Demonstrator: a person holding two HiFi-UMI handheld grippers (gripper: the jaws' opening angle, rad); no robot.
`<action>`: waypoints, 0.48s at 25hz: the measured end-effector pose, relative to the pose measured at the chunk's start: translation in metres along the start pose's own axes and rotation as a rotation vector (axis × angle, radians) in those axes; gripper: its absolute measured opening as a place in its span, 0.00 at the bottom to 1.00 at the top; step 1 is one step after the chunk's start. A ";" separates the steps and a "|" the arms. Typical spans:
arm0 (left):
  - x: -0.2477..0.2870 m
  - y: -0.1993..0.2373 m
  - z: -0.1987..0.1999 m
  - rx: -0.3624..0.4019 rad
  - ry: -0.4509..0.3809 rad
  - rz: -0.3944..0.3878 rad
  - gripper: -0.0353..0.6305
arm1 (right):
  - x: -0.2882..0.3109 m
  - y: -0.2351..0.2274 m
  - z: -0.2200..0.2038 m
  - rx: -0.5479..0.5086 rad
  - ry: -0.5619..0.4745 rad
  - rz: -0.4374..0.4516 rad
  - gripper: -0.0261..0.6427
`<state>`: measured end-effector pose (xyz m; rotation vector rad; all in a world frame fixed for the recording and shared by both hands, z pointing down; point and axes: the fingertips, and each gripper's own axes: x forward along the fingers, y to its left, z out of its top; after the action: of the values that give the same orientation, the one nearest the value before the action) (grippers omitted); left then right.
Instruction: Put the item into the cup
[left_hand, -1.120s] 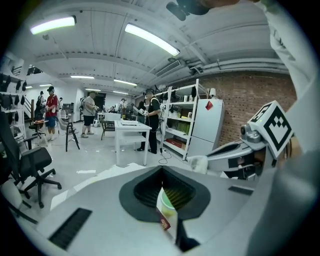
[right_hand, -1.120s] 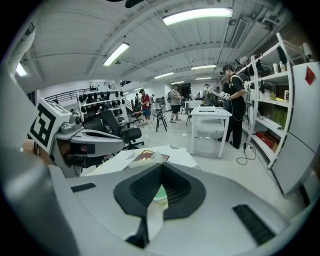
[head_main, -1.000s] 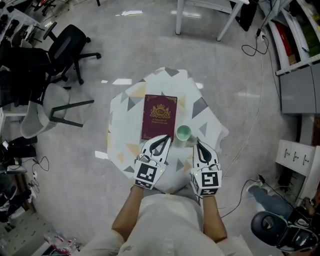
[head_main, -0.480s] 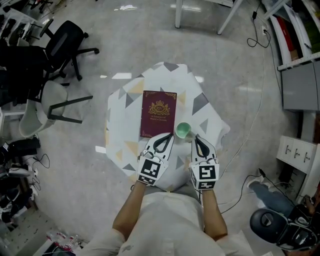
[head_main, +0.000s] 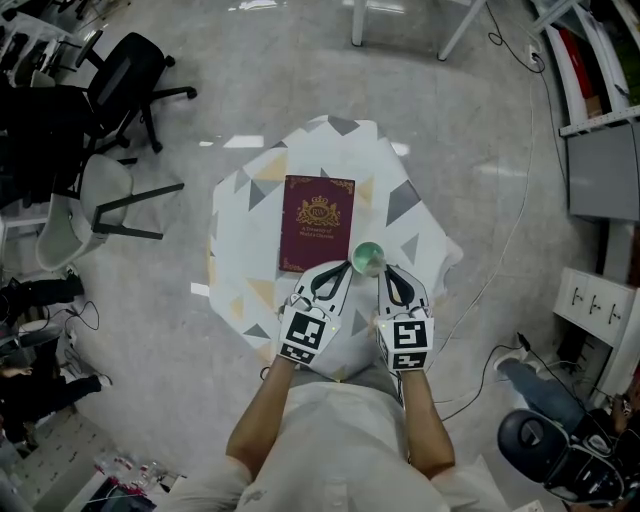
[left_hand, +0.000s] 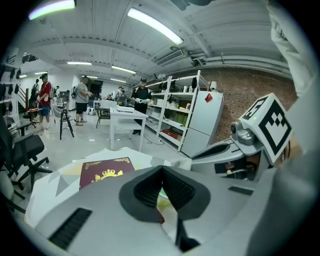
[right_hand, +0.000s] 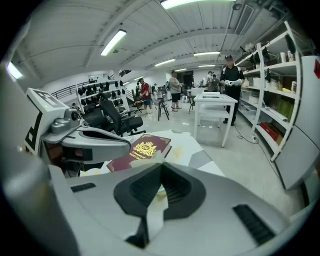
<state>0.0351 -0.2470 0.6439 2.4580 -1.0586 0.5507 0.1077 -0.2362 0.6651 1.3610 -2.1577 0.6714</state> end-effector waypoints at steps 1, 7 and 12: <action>0.001 0.000 -0.001 -0.001 0.003 -0.001 0.07 | 0.002 0.000 -0.001 0.000 0.003 0.003 0.05; 0.008 0.000 -0.009 -0.010 0.020 -0.008 0.07 | 0.011 0.003 -0.005 0.010 0.015 0.016 0.05; 0.013 -0.001 -0.015 -0.018 0.036 -0.015 0.07 | 0.018 0.004 -0.010 0.013 0.035 0.025 0.05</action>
<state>0.0408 -0.2463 0.6632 2.4292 -1.0261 0.5754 0.0989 -0.2407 0.6833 1.3209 -2.1502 0.7148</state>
